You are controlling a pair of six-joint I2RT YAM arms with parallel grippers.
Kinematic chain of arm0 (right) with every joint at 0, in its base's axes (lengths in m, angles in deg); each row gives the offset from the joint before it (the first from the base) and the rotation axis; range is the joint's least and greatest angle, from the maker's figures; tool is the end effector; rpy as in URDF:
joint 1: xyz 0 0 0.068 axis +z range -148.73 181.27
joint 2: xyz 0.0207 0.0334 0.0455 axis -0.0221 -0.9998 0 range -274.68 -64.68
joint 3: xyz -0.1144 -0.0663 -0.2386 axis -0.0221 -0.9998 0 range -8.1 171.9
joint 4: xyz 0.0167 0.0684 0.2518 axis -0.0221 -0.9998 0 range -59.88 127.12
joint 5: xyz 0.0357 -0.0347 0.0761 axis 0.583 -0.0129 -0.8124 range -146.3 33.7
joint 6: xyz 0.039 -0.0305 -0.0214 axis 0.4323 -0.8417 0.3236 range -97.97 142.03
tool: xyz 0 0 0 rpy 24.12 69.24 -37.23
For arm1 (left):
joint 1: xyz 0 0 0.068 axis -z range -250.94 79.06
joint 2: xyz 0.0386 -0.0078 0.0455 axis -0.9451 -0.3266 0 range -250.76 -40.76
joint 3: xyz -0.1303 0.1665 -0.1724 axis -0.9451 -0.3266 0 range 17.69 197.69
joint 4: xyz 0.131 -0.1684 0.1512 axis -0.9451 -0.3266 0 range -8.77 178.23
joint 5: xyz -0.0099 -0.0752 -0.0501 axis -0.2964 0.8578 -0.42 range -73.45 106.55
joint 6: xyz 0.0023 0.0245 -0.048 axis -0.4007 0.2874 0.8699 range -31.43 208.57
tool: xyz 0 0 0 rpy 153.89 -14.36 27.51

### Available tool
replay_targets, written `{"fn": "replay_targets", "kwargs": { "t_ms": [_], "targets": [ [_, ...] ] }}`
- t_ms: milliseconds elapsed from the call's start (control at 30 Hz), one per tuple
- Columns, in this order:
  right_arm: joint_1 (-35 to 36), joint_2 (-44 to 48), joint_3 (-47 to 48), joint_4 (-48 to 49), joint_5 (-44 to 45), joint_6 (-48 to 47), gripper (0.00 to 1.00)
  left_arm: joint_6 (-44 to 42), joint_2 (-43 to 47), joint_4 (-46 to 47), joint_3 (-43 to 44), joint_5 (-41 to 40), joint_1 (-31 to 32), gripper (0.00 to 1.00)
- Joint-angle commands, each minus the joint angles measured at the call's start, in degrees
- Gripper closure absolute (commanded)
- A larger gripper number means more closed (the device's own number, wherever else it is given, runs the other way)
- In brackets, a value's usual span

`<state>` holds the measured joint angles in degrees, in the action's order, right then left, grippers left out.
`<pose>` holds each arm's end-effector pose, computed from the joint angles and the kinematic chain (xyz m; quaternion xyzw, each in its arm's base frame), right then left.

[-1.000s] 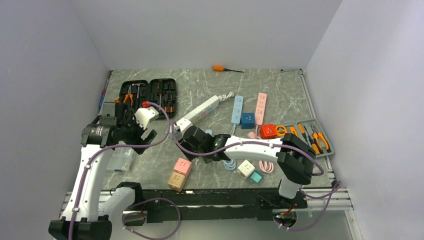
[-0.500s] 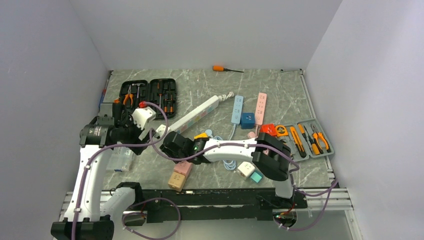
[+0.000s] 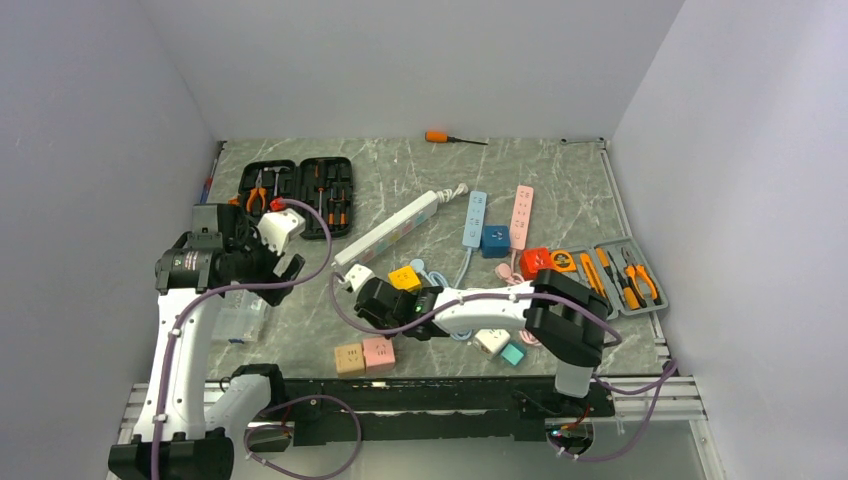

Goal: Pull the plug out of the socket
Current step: Pick up the plug from the center of the board.

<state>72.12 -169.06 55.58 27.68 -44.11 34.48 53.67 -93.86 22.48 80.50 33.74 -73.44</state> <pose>0.1319 0.3567 0.1715 -0.4245 0.8336 0.1507 0.3196 0.1535 -0.0037 0.3354 0.3057 0.8960 -0.0428 0.3192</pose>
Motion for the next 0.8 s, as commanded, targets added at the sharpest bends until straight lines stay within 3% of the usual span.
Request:
{"fn": "replay_targets", "kwargs": {
  "t_ms": [0, 400, 433, 533, 667, 767],
  "targets": [
    [-0.30, 4.97, -1.55, 2.34, 2.17, 2.16, 0.74, 0.07, 0.15, 0.68, 2.32, 2.69, -0.45, 0.01],
    [0.44, 11.37, -4.57, -2.12, -1.65, 1.12, 0.69, -2.68, 0.90, -2.58, 4.48, 9.86, -0.66, 0.01],
    [0.44, 12.08, -4.70, -2.65, -1.11, 1.16, 0.63, -2.83, 0.75, -2.73, 4.75, 10.38, -0.69, 0.01],
    [-0.52, 16.09, -3.99, -2.71, -0.43, -0.26, 0.31, -3.43, 0.89, -3.37, 5.20, 12.44, -0.83, 0.01],
    [-1.31, 20.28, -4.04, 0.06, -11.90, -8.27, 0.05, -4.39, 1.04, -5.19, 6.45, 15.70, -1.14, 0.01],
    [-1.32, 19.87, -7.53, 2.41, -23.13, -15.92, 0.00, -4.88, 1.15, -6.05, 7.01, 16.86, -1.43, 0.01]
  ]
}}
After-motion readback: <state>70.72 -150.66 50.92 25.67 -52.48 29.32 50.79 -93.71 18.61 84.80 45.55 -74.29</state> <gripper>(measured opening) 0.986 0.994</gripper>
